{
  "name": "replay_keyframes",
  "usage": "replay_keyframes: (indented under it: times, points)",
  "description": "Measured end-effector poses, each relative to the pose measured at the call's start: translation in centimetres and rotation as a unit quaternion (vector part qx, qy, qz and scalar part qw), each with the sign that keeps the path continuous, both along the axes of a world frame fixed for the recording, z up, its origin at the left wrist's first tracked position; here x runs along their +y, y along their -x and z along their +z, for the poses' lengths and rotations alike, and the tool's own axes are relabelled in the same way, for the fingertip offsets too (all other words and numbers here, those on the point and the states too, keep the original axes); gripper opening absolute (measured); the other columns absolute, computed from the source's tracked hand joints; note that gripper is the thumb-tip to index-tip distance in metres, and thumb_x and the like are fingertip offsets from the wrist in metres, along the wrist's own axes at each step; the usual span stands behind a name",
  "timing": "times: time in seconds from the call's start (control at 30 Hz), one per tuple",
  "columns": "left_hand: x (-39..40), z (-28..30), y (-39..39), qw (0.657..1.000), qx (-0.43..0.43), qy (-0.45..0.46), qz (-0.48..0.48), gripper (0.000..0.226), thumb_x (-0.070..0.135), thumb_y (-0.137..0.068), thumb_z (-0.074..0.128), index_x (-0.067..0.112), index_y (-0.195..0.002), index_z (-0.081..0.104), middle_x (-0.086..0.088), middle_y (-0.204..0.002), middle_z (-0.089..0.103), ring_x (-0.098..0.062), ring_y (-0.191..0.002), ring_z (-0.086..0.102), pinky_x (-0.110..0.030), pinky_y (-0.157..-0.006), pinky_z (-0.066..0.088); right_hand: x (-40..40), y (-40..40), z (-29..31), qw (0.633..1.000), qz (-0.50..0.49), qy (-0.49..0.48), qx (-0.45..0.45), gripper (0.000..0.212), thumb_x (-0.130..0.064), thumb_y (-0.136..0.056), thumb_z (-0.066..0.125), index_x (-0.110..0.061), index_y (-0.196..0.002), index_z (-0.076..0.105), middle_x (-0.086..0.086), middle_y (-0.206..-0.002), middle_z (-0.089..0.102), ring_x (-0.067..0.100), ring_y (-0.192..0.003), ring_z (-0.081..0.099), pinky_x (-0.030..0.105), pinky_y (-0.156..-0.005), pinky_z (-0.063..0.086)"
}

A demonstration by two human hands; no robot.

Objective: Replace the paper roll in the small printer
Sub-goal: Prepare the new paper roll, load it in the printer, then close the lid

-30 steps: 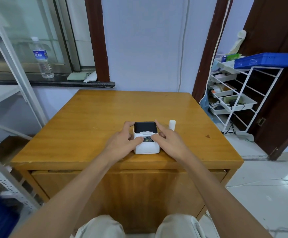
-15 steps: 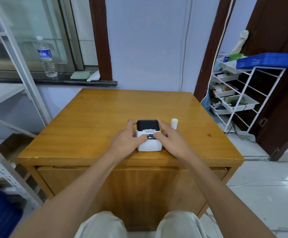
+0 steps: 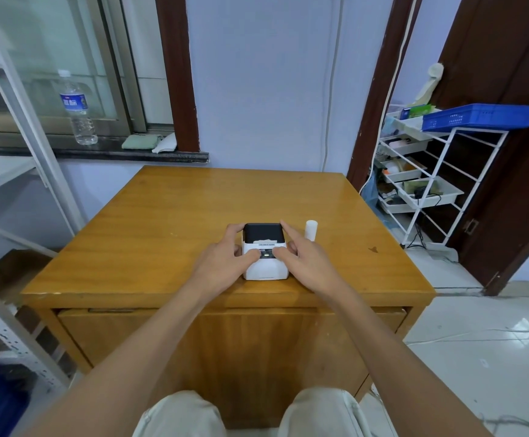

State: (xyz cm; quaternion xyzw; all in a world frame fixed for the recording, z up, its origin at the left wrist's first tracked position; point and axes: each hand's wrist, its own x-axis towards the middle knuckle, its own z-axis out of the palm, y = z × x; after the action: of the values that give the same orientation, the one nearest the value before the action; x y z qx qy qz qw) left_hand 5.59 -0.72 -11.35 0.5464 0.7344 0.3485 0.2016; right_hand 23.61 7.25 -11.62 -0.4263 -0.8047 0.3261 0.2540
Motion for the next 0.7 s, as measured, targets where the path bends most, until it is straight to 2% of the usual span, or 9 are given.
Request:
replay_keyframes:
  times: [0.23, 0.57, 0.7]
  points:
    - [0.05, -0.06, 0.07, 1.000, -0.005, -0.002, 0.001, 0.074, 0.057, -0.084, 0.050, 0.040, -0.154, 0.032, 0.004, -0.102, 0.079, -0.017, -0.091, 0.070, -0.043, -0.083, 0.057, -0.15, -0.08, 0.12, 1.000, -0.001, -0.005, 0.002, 0.067, -0.039, -0.105, 0.051, -0.032, -0.166, 0.026, -0.008, -0.076, 0.049, 0.009, -0.073, 0.053, 0.031, -0.067, 0.040]
    - [0.24, -0.27, 0.06, 1.000, 0.017, -0.007, 0.002, 0.067, 0.049, -0.095, 0.055, 0.037, -0.157, 0.030, 0.000, -0.108, 0.078, -0.019, -0.094, 0.070, -0.042, -0.083, 0.057, 0.18, -0.10, -0.21, 1.000, 0.005, -0.002, 0.013, 0.070, -0.039, -0.103, 0.055, -0.029, -0.166, 0.027, -0.005, -0.072, 0.048, 0.010, -0.070, 0.051, 0.033, -0.066, 0.040]
    - [0.20, -0.10, 0.03, 1.000, 0.018, -0.008, 0.005, 0.066, 0.047, -0.096, 0.056, 0.036, -0.156, 0.031, -0.001, -0.110, 0.078, -0.020, -0.096, 0.069, -0.043, -0.085, 0.056, 0.47, -0.20, -0.24, 1.000, 0.008, 0.007, 0.026, 0.070, -0.037, -0.102, 0.058, -0.029, -0.166, 0.029, -0.013, -0.070, 0.047, 0.006, -0.069, 0.050, 0.026, -0.065, 0.038]
